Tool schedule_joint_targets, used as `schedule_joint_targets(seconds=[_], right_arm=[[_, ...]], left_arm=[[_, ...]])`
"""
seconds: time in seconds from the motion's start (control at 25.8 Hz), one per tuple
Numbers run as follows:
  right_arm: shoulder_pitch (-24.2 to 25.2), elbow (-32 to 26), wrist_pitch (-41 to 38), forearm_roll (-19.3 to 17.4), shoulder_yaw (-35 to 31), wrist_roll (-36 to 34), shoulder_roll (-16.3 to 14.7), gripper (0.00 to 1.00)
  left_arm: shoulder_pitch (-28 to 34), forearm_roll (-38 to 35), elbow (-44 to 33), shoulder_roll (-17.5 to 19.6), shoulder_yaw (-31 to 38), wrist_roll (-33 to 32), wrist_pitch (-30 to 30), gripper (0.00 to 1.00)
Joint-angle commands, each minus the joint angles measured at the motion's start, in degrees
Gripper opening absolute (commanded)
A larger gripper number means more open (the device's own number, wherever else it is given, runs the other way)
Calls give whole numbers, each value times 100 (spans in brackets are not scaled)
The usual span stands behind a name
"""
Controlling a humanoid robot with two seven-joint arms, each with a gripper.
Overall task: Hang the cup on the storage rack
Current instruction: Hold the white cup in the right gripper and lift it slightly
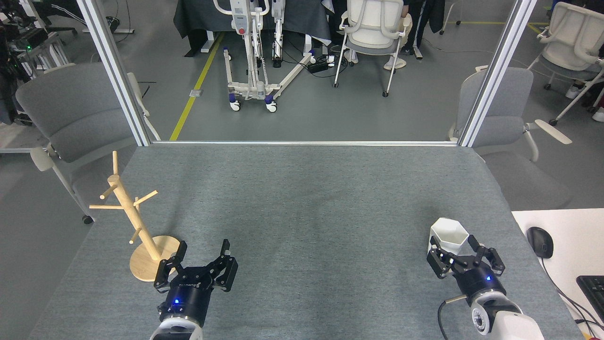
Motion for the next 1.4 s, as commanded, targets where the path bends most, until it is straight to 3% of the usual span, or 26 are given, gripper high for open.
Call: schedule_joint_targets(seconds=[0.0, 0.35, 0.62, 1.36], right_arm=[[0, 8, 3, 6, -12, 0, -22, 100], [-35, 237, 3, 120, 14, 9, -22, 100], [-449, 694, 302, 147, 164, 9, -22, 100], [-686, 984, 381, 138, 243, 0, -22, 100]], left_arm=[[1, 0, 3, -2, 0, -1, 12, 100], [-8, -9, 47, -11, 0, -1, 12, 100], [-8, -9, 73, -11, 0, -1, 12, 100], [-8, -9, 82, -11, 0, -1, 12, 100]])
